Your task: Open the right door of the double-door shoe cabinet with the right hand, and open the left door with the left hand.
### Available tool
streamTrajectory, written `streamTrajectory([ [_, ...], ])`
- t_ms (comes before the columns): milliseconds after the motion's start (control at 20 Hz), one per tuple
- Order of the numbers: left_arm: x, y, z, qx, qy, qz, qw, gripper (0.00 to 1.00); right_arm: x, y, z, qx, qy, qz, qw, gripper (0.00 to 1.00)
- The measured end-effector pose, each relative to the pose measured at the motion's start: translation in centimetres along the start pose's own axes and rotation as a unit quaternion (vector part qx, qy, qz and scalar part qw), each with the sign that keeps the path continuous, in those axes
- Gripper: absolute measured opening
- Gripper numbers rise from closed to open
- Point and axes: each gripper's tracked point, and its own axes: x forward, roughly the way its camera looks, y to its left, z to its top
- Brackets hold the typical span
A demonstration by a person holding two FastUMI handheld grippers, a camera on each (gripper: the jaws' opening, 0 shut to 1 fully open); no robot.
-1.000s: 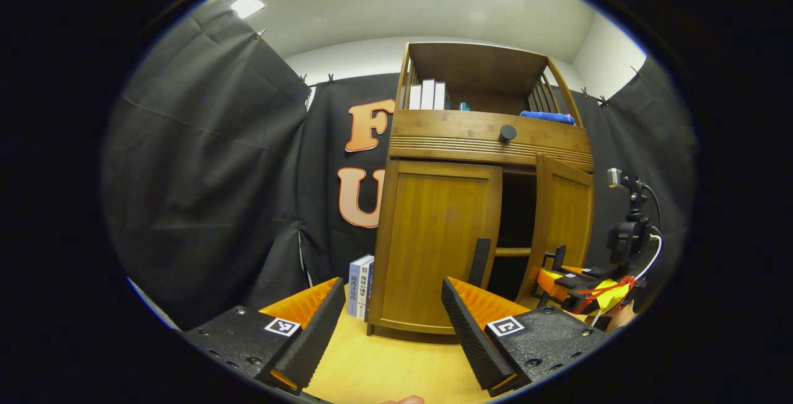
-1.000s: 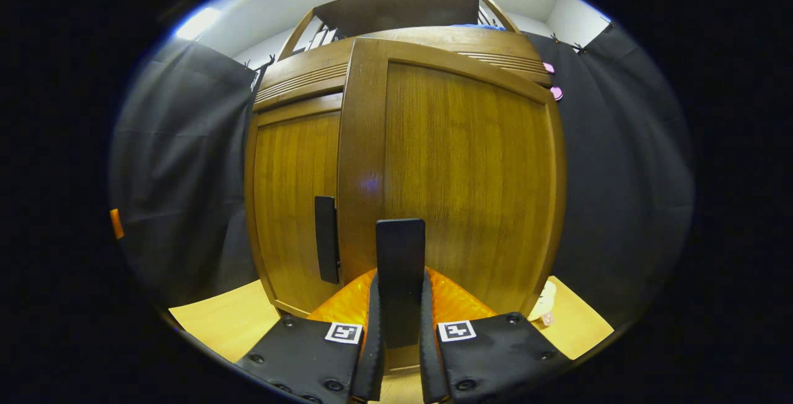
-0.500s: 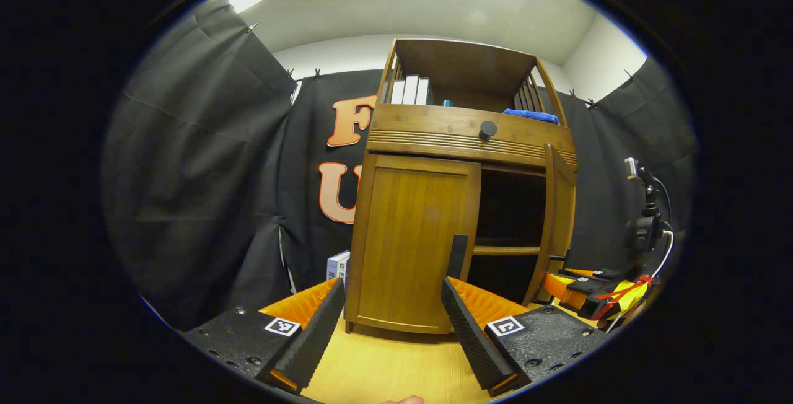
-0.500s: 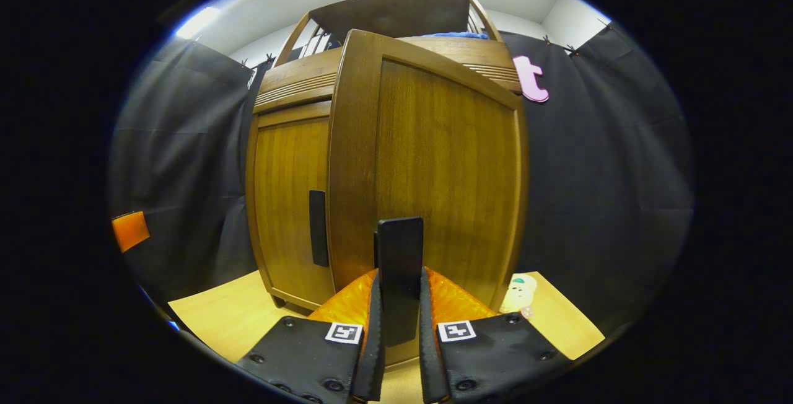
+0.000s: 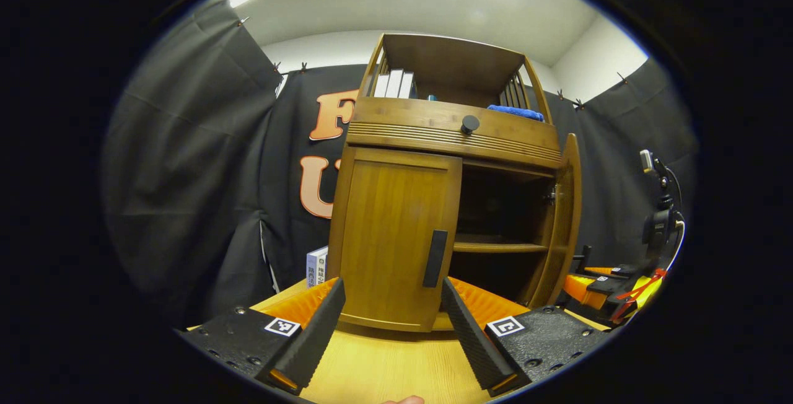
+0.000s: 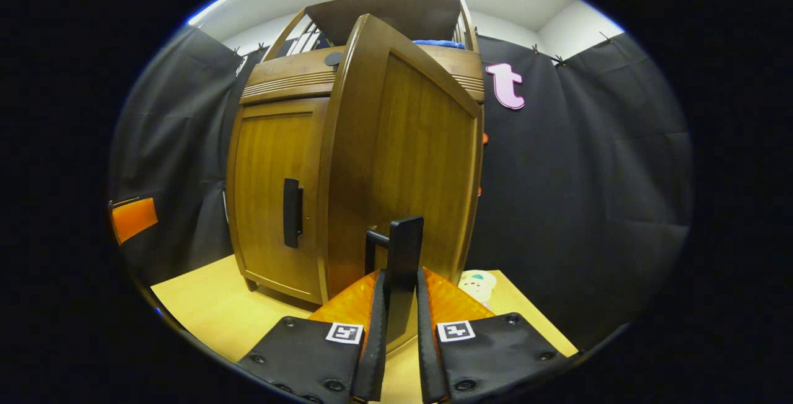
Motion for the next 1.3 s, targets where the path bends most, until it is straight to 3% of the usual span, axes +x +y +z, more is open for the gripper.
streamTrajectory([
  [150,0.0,-0.8,-0.1,0.000,0.004,-0.014,1.000,0.95,-0.2,-1.5,-1.1,-0.007,0.019,-0.024,1.000,0.34],
  [300,-0.2,-1.3,0.1,0.008,-0.001,-0.023,1.000,0.92,-0.9,-3.5,-1.3,-0.001,0.026,-0.061,0.998,0.25],
  [400,-0.2,-1.5,0.3,0.012,-0.003,-0.026,1.000,0.95,-1.1,-4.2,-1.9,0.006,0.025,-0.061,0.998,0.22],
  [450,-0.1,-1.6,0.4,0.011,-0.004,-0.026,1.000,0.95,-0.6,-4.2,-1.4,0.018,0.024,-0.056,0.998,0.13],
  [500,-0.1,-1.7,0.4,0.011,-0.006,-0.028,1.000,0.92,-0.8,-4.0,-1.5,0.024,0.026,-0.052,0.998,0.17],
  [550,-0.1,-1.9,0.6,0.011,-0.007,-0.031,0.999,0.92,-0.7,-3.9,-1.3,0.029,0.025,-0.048,0.998,0.13],
  [700,-0.2,-2.0,0.7,0.012,-0.012,-0.034,0.999,0.95,-0.7,-3.9,-1.4,0.036,0.026,-0.032,0.999,0.13],
  [800,-0.2,-2.0,0.7,0.011,-0.014,-0.035,0.999,0.92,-0.7,-4.0,-1.4,0.038,0.033,-0.020,0.999,0.09],
  [950,-0.3,-1.7,0.9,0.009,-0.017,-0.032,0.999,0.95,-1.0,-4.1,-1.6,0.056,0.041,-0.008,0.998,0.13],
  [1000,-0.4,-1.5,0.9,0.008,-0.017,-0.029,0.999,0.92,-1.1,-4.1,-1.7,0.064,0.043,-0.005,0.997,0.09],
  [1050,-0.4,-1.3,0.9,0.008,-0.017,-0.026,0.999,0.92,-1.2,-4.1,-1.8,0.070,0.043,-0.004,0.997,0.17],
  [1100,-0.5,-1.0,0.9,0.009,-0.017,-0.023,1.000,0.92,-1.1,-4.1,-1.7,0.072,0.044,-0.002,0.996,0.13],
  [1200,-0.5,-0.7,1.0,0.008,-0.017,-0.017,1.000,0.92,-1.0,-4.2,-1.7,0.068,0.044,0.005,0.997,0.17],
  [1300,-0.6,-0.2,0.8,0.006,-0.014,-0.012,1.000,0.92,-1.1,-4.6,-1.8,0.062,0.049,0.013,0.997,0.13],
])
